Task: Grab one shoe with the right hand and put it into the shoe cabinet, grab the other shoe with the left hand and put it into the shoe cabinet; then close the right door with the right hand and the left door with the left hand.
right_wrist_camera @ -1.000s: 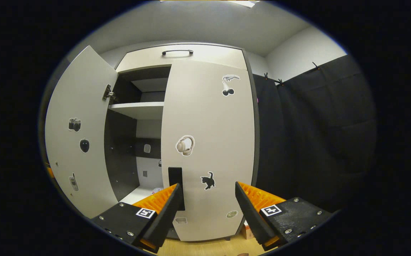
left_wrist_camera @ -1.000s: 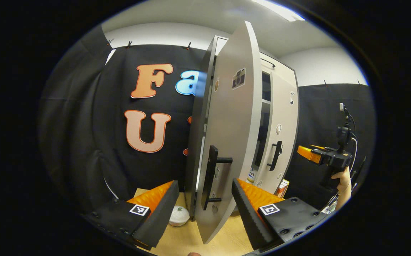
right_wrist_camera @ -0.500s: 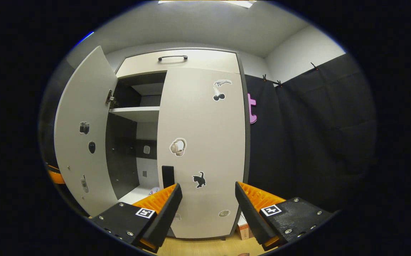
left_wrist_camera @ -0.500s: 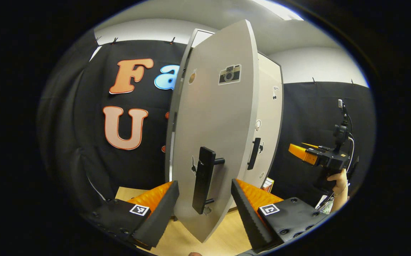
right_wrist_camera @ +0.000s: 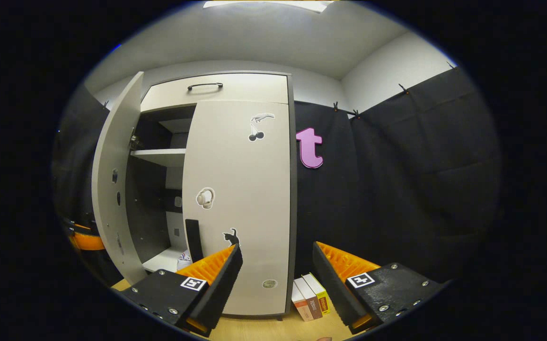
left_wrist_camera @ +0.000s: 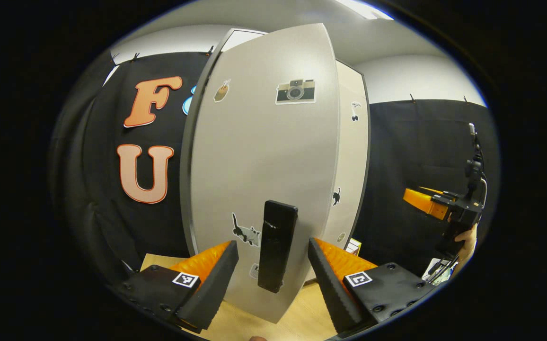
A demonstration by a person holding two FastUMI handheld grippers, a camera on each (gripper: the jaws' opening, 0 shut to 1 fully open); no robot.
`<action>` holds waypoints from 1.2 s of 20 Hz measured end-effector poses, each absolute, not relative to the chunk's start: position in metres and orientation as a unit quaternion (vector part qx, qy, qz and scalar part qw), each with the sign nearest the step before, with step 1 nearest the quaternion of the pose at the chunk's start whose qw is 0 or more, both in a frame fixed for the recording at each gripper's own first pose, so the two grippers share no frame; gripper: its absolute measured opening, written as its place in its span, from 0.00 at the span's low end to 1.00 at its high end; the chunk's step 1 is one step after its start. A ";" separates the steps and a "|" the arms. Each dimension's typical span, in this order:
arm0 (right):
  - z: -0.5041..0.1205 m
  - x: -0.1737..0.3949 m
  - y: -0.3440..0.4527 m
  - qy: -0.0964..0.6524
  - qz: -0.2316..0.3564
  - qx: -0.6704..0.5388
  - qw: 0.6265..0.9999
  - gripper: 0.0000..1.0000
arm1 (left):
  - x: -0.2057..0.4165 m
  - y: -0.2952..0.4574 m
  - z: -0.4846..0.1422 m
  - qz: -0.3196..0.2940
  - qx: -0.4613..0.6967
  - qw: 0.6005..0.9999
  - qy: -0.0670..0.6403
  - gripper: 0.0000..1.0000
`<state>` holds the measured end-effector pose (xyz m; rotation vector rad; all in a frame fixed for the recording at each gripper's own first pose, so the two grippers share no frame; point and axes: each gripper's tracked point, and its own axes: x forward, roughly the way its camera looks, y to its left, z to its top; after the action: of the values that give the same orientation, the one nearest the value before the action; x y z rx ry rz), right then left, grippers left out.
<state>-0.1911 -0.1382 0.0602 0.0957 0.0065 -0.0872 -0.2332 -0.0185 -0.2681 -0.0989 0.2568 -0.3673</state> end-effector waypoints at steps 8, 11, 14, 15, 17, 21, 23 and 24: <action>0.043 -0.194 -0.183 0.018 -0.068 0.045 0.997 0.92 | -0.181 -0.061 -0.293 -0.163 -0.070 0.974 0.144 0.98; 0.042 -0.192 -0.196 0.022 -0.073 0.041 0.996 0.92 | -0.170 -0.063 -0.295 -0.142 -0.067 0.978 0.139 0.98; 0.038 -0.189 -0.205 0.028 -0.073 0.043 0.996 0.92 | -0.165 -0.066 -0.293 -0.130 -0.070 0.980 0.133 0.99; 0.037 -0.187 -0.206 0.031 -0.071 0.044 0.996 0.92 | -0.162 -0.067 -0.292 -0.126 -0.067 0.981 0.131 0.99; 0.037 -0.184 -0.205 0.034 -0.064 0.047 0.996 0.92 | -0.161 -0.068 -0.290 -0.118 -0.055 0.983 0.126 0.99; 0.043 -0.176 -0.199 0.034 -0.045 0.052 0.997 0.92 | -0.155 -0.071 -0.275 -0.102 -0.050 0.988 0.102 0.98; 0.047 -0.172 -0.195 0.030 -0.037 0.054 0.997 0.92 | -0.158 -0.070 -0.275 -0.089 -0.054 0.989 0.107 0.99; 0.049 -0.171 -0.192 0.029 -0.032 0.055 0.998 0.92 | -0.162 -0.067 -0.275 -0.081 -0.052 0.989 0.110 0.99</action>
<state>-0.1712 -0.1922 0.0491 0.1101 0.0572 -0.0636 -0.1617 -0.0673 -0.2751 -0.1042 0.2208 -0.1618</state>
